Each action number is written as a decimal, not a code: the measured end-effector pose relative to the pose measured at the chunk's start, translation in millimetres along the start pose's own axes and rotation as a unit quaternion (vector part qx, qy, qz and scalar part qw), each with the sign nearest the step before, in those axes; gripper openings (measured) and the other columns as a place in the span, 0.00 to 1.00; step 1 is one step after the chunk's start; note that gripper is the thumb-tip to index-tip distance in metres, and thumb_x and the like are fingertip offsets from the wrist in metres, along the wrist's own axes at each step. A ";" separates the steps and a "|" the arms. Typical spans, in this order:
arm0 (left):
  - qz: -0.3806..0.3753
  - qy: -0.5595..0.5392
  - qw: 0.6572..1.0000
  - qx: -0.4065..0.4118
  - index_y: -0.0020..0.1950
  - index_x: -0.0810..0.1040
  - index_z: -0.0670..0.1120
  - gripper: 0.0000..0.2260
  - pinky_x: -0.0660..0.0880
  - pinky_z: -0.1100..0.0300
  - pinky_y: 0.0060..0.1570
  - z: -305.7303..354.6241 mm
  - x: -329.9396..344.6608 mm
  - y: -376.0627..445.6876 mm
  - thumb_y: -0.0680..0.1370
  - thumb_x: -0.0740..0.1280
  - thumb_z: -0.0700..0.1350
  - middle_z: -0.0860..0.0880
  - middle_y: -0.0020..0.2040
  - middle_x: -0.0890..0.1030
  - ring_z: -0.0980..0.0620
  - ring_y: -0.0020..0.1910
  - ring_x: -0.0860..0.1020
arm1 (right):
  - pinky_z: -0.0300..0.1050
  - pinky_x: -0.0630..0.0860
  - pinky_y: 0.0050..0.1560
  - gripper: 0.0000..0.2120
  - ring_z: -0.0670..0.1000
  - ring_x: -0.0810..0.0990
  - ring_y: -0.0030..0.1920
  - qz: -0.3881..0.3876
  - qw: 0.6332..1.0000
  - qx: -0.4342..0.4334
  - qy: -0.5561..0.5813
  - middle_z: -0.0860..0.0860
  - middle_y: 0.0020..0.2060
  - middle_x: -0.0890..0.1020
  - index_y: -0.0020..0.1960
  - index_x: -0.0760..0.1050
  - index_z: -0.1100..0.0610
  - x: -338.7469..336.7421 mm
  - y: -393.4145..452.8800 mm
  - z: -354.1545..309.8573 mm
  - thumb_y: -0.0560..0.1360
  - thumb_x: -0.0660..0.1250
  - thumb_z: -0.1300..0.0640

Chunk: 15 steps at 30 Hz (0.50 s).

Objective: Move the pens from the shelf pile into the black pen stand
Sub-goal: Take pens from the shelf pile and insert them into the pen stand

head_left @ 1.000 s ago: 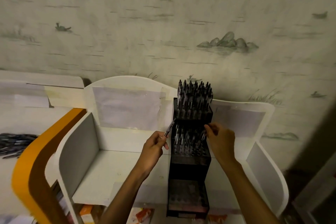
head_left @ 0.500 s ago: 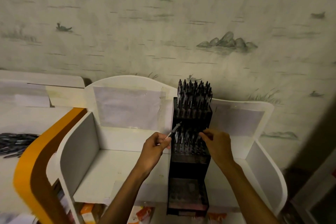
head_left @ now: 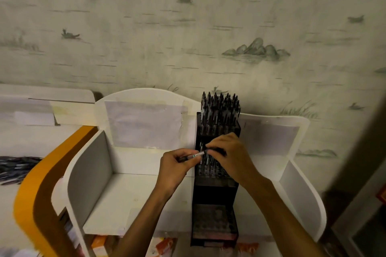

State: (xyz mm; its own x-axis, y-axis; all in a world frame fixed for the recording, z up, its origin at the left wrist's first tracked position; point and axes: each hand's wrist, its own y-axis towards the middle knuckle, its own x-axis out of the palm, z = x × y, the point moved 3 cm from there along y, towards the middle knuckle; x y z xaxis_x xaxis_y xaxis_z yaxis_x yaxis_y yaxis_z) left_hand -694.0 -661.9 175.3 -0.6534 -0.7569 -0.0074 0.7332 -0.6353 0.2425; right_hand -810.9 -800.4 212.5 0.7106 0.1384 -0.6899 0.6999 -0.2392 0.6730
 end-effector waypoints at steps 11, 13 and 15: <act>-0.016 0.076 0.997 0.020 0.51 0.84 0.51 0.09 0.78 0.64 0.35 -0.4 -0.3 7.3 0.73 0.77 0.44 0.51 0.41 0.85 0.48 0.37 0.82 | 0.35 0.67 0.45 0.06 0.44 0.73 0.44 -0.052 0.997 0.056 0.027 0.46 0.43 0.82 0.51 0.83 0.53 7.6 -9.6 11.9 0.74 0.72 0.59; -0.002 0.083 0.996 0.010 0.51 0.83 0.51 0.05 0.77 0.66 0.35 -2.8 -5.2 9.3 0.76 0.73 0.44 0.52 0.42 0.84 0.48 0.38 0.82 | 0.36 0.73 0.46 0.06 0.42 0.76 0.43 -0.033 0.992 0.103 0.057 0.45 0.42 0.81 0.50 0.82 0.52 3.0 -12.8 21.5 0.74 0.72 0.60; 0.011 0.126 0.992 0.022 0.50 0.83 0.53 0.03 0.78 0.63 0.40 -6.5 -11.6 11.6 0.78 0.70 0.48 0.56 0.44 0.84 0.52 0.41 0.81 | 0.30 0.75 0.45 0.06 0.39 0.79 0.43 -0.001 0.985 0.144 0.095 0.45 0.42 0.81 0.50 0.81 0.54 -4.2 -15.9 29.1 0.74 0.72 0.62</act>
State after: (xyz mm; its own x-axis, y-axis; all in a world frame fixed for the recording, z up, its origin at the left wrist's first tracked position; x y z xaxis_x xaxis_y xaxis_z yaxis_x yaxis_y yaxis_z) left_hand -676.7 -661.5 171.9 -0.5647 -0.7887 -0.2431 0.7347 -0.6145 0.2874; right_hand -827.1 -825.1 196.9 0.7288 0.3104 -0.6104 0.6716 -0.4979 0.5487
